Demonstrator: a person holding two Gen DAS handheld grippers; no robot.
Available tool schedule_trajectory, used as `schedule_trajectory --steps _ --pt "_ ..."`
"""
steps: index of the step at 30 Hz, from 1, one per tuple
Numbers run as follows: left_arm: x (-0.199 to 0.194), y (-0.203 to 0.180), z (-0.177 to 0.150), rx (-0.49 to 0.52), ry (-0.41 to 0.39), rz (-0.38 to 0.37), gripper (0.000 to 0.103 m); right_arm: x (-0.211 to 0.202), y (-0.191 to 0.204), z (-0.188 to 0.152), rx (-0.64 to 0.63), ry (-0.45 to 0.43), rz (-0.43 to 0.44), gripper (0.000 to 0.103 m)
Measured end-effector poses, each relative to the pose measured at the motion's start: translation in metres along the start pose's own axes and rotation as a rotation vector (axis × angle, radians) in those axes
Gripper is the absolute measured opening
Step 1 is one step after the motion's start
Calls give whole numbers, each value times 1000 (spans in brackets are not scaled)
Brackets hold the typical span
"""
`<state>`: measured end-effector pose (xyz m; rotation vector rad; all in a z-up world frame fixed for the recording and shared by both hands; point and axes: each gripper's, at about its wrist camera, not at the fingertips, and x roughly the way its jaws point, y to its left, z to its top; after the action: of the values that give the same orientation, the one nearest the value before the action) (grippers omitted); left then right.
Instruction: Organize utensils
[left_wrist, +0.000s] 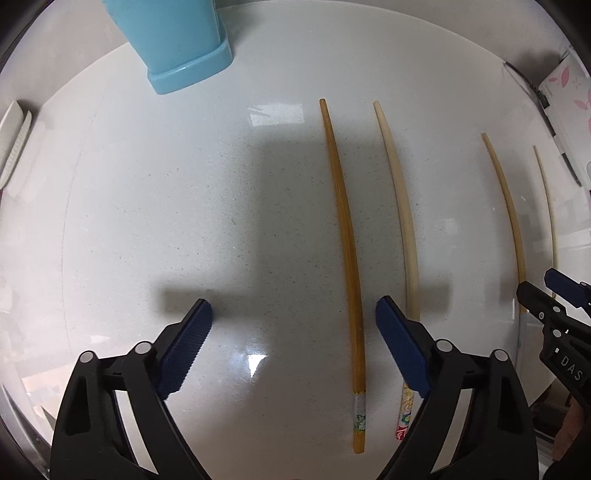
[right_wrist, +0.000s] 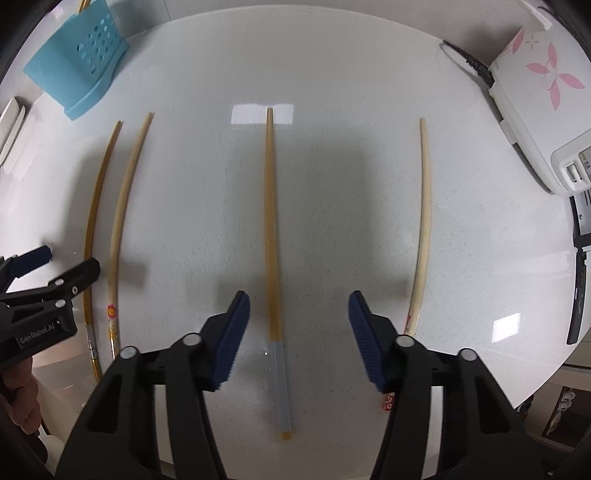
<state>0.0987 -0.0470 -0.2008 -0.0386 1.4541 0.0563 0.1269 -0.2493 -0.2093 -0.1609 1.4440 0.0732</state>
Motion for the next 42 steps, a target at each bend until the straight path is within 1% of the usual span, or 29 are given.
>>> schedule_trajectory --steps 2,3,5,6,7,8,10,11,12,15,18,23,24,26,27,30,33,34,37,38,40,42 --pt "-1 0 1 -8 13 3 80 3 1 0 -2 17 4 38" --pt "-1 0 2 -11 29 5 78 2 2 0 -3 17 6 36" --pt "-3 4 2 -23 70 4 71 3 3 2 -7 22 10 29" --pt "-5 6 2 -22 83 3 63 4 4 5 -8 28 14 27" --pt "-6 5 3 -19 93 3 58 4 5 6 -9 37 18 23" --pt "-7 5 3 -16 101 3 47 5 6 8 -6 48 22 20" --pt "-9 4 3 -4 113 4 26 7 5 13 7 67 28 18" --pt "-10 4 4 -2 116 5 19 7 5 14 17 76 38 14" --pt "-10 4 5 0 118 6 7 8 4 15 28 87 54 7" --pt "-10 7 7 6 116 0 6 8 5 18 32 105 50 7" --pt "-11 9 1 14 105 -6 6 9 4 21 40 119 55 7" --pt "-13 9 3 14 92 -25 6 7 6 20 57 116 53 7" --pt "-15 10 3 16 86 -29 6 7 5 20 65 116 60 7" --pt "-18 11 5 20 74 -34 6 6 0 20 89 113 100 7" --pt "-21 12 3 20 70 -38 6 5 4 19 96 108 113 7" --pt "-26 13 6 24 50 -46 6 1 6 18 92 89 109 7" --pt "-31 19 3 32 18 -52 6 -5 8 20 96 69 118 7" --pt "-36 20 4 33 -8 -67 6 -7 8 21 96 63 118 7" --pt "-45 20 5 51 -51 -57 6 -15 10 25 98 32 122 7" --pt "-50 19 5 51 -68 -73 6 -17 10 26 97 25 123 7" --pt "-58 17 3 53 -89 -77 6 -24 12 28 96 -3 130 7" --pt "-64 19 0 48 -115 -95 6 -30 12 30 96 -24 135 7"
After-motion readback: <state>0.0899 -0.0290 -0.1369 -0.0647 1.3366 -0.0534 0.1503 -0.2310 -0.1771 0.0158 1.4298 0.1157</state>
